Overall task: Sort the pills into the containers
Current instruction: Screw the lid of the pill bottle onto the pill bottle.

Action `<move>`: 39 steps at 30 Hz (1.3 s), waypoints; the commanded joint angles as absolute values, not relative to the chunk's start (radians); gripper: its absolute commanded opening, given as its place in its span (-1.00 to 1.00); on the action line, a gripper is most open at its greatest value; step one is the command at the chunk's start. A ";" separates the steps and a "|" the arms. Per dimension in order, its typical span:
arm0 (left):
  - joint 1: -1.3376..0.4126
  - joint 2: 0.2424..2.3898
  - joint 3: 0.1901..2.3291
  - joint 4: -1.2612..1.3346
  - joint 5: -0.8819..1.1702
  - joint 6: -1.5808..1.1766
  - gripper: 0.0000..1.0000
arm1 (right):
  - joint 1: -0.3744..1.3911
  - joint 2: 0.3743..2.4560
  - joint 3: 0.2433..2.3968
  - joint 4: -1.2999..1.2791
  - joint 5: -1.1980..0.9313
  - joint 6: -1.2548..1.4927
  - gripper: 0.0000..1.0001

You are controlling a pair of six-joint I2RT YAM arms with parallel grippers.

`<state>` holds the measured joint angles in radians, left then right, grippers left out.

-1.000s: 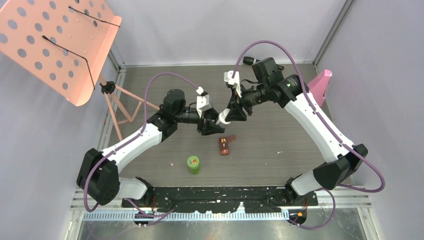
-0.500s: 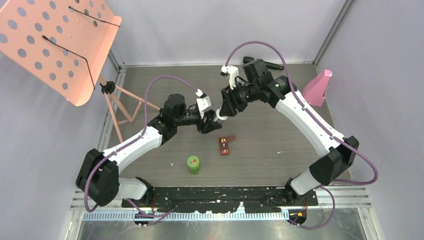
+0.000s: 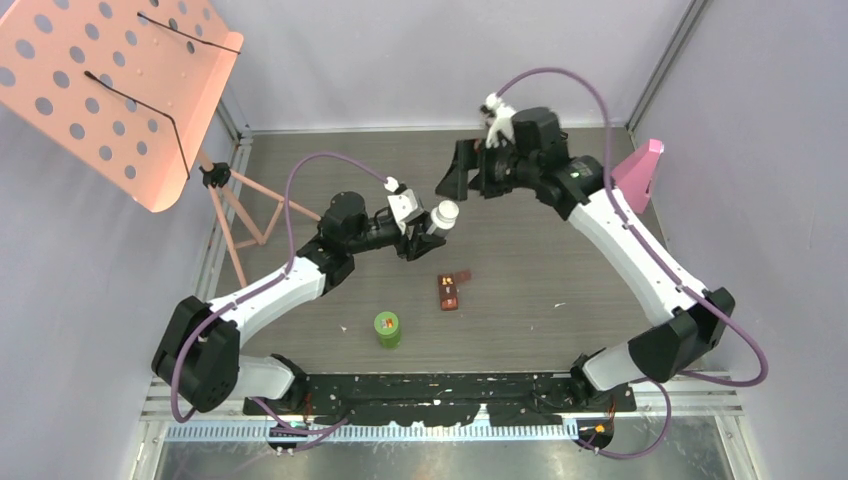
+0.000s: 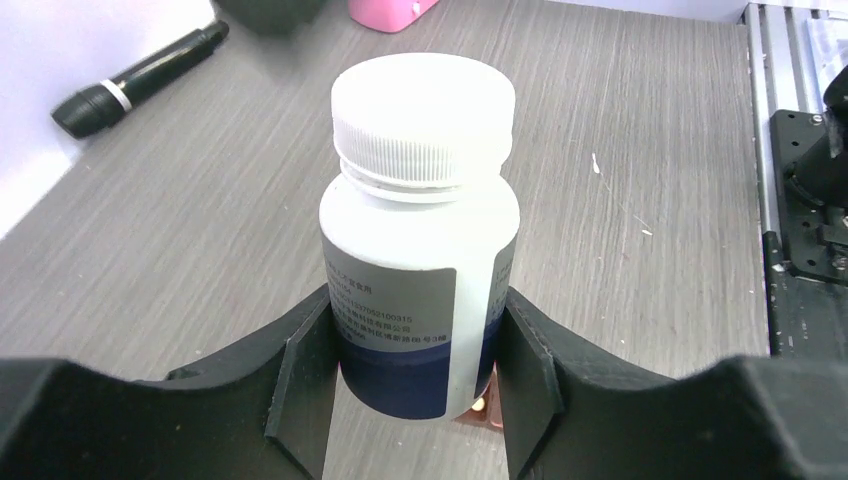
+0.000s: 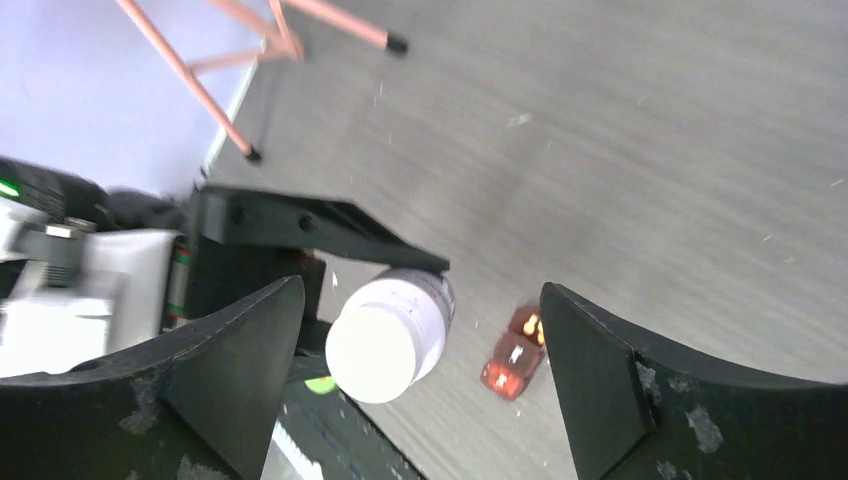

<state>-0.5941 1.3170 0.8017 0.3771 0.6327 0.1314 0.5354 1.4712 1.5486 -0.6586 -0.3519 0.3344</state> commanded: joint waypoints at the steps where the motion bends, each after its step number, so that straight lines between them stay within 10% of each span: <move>1: -0.585 1.318 0.782 0.518 0.649 0.066 -1.00 | 0.473 1.365 1.653 -0.574 -0.331 0.401 0.91; 11: -0.565 1.312 0.811 0.529 0.666 0.022 -1.00 | 0.247 1.263 1.440 -0.280 -0.657 0.544 0.92; 19: -0.563 1.314 0.856 0.430 0.713 0.051 -1.00 | 0.424 1.416 1.774 -0.824 -0.585 -0.069 0.99; 33: -0.563 1.292 0.861 0.411 0.652 0.074 -1.00 | 0.629 1.562 1.871 -0.945 -0.346 -0.051 0.99; 39: -0.563 1.284 0.858 0.413 0.652 0.076 -1.00 | 0.631 1.609 1.902 -0.950 -0.292 0.008 0.34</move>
<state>-0.5671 1.3216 0.8169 0.3828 0.6567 0.0608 0.6292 1.6001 1.8385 -0.9451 -0.3473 -0.0326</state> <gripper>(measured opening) 0.531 0.776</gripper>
